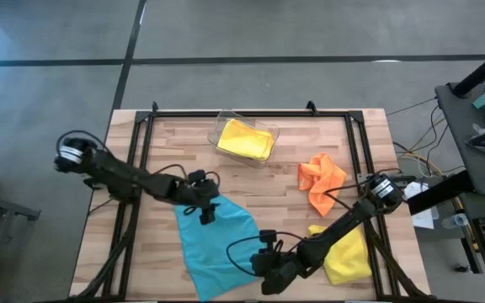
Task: Fold microfiber towels
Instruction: Fold the blue microfiber cloth
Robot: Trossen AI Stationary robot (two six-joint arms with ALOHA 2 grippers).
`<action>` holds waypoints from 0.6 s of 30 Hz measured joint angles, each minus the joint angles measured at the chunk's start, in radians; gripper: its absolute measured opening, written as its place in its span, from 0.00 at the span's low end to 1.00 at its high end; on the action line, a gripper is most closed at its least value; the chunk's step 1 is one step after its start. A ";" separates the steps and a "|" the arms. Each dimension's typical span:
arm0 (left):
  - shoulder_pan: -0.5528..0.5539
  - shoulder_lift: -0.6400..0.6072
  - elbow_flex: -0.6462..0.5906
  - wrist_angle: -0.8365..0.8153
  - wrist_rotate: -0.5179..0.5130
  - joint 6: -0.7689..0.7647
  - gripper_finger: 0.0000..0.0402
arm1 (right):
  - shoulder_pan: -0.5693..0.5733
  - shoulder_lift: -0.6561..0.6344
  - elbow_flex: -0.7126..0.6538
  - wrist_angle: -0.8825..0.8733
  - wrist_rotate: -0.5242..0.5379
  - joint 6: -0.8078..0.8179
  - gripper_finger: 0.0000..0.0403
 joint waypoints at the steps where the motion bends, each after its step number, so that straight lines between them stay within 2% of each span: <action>1: 0.008 0.018 0.000 -0.007 0.004 0.016 0.52 | 0.000 0.000 0.000 0.001 0.000 0.000 0.02; 5: 0.035 0.089 0.000 -0.017 -0.002 0.057 0.52 | -0.005 0.000 0.000 0.016 0.002 -0.001 0.02; 10: 0.060 0.159 0.003 -0.017 -0.096 0.065 0.52 | -0.005 0.000 -0.002 0.027 0.002 -0.007 0.02; 18: 0.097 0.192 0.029 -0.010 -0.164 0.117 0.52 | -0.005 0.000 -0.003 0.029 0.001 -0.007 0.02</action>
